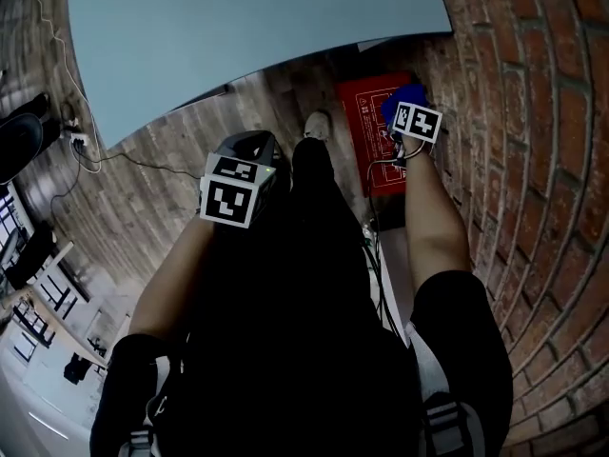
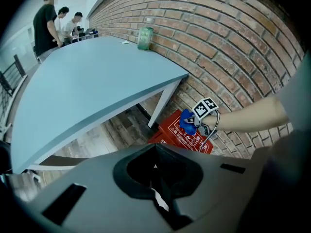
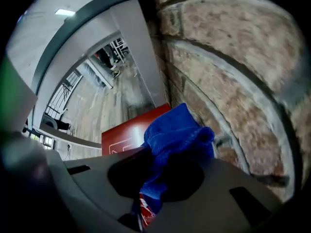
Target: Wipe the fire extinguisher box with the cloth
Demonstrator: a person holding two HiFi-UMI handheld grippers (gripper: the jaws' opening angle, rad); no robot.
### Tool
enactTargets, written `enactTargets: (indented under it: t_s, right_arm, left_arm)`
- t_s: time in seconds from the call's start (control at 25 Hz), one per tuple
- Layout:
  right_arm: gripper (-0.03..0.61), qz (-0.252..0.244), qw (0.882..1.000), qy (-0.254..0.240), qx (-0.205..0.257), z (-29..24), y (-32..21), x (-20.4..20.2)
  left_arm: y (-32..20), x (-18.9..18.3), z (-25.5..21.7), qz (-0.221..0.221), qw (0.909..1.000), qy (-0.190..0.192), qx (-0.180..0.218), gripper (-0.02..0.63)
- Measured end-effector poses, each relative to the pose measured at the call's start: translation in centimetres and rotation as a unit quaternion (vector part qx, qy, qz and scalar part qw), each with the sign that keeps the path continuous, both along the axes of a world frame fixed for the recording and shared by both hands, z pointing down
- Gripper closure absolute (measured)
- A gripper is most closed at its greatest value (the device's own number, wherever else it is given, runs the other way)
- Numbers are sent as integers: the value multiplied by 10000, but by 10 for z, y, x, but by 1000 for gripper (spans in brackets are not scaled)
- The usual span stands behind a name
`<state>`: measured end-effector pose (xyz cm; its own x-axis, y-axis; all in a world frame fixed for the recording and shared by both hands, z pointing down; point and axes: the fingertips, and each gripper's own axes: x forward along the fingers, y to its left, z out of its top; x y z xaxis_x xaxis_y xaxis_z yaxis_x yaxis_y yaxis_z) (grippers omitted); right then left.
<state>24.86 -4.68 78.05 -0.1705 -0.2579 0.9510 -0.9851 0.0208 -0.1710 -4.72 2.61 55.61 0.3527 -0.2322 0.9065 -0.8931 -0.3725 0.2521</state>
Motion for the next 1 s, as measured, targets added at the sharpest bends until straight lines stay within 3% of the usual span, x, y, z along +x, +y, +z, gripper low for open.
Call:
enactTargets:
  t_s: [0.24, 0.44, 0.6, 0.8, 1.0]
  right_arm:
    - [526, -691, 9975, 96, 142, 0, -57, -28]
    - [526, -790, 9962, 366, 51, -23, -41, -27]
    - [526, -511, 9943, 629, 691, -44, -50, -33]
    - [526, -356, 9878, 548, 1414, -86, -60, -52]
    - [526, 379, 9804, 399, 1893, -146, -17, -56]
  left_arm:
    - [-26, -4, -8, -509, 9983, 285, 44, 609]
    - [-22, -7, -26, -647, 9972, 380, -19, 609]
    - [-34, -9, -38, -555, 9974, 415, 217, 609]
    - [-66, 3, -47, -319, 9953, 694, 588, 609]
    - [-70, 28, -73, 184, 9907, 1089, 799, 609]
